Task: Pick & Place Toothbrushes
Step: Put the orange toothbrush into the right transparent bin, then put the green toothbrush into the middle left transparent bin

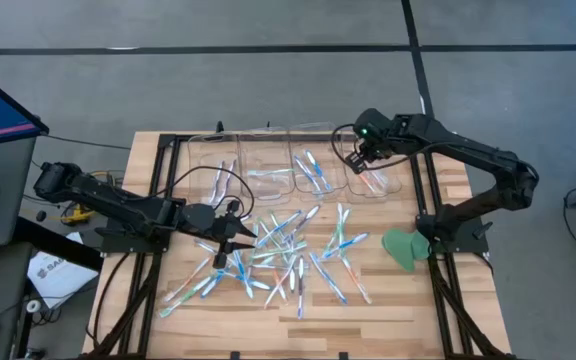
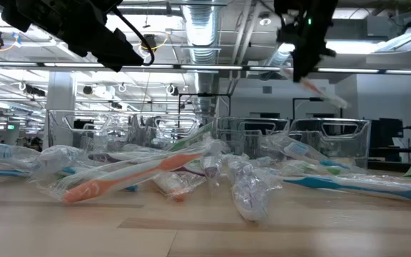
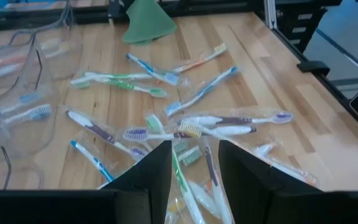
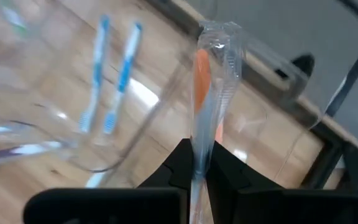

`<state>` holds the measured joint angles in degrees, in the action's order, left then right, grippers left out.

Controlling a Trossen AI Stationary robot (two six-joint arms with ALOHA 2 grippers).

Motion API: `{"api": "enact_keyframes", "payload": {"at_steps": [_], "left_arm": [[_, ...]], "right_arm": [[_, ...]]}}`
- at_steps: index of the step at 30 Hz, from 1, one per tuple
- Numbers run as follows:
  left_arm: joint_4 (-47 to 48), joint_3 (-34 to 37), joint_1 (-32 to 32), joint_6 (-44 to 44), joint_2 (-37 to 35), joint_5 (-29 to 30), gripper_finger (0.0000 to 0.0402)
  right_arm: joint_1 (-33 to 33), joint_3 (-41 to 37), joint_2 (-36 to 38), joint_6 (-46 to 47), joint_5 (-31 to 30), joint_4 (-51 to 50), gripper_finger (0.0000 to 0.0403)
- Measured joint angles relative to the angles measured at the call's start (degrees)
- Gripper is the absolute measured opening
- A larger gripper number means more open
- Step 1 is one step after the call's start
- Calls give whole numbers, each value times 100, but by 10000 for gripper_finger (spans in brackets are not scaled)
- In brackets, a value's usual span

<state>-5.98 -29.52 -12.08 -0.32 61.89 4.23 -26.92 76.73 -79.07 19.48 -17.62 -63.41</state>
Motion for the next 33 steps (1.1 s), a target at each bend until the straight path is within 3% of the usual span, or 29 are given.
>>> {"api": "enact_keyframes", "payload": {"at_steps": [9,16,23,28,33], "left_arm": [[-102,2,4,4,0,0,126],[-108,2,4,3,-2,0,126],[-113,2,4,2,-2,-1,126],[-113,2,4,4,-2,0,126],[-113,2,4,3,-2,0,126]], "right_arm": [[-684,-685,-697,-116,663,205,35],[-693,-649,-1298,-302,716,143,129],[-688,-149,-1452,-357,714,-512,220],[-393,314,-1151,-155,721,-940,247],[346,347,-714,-455,887,-949,249]]}}
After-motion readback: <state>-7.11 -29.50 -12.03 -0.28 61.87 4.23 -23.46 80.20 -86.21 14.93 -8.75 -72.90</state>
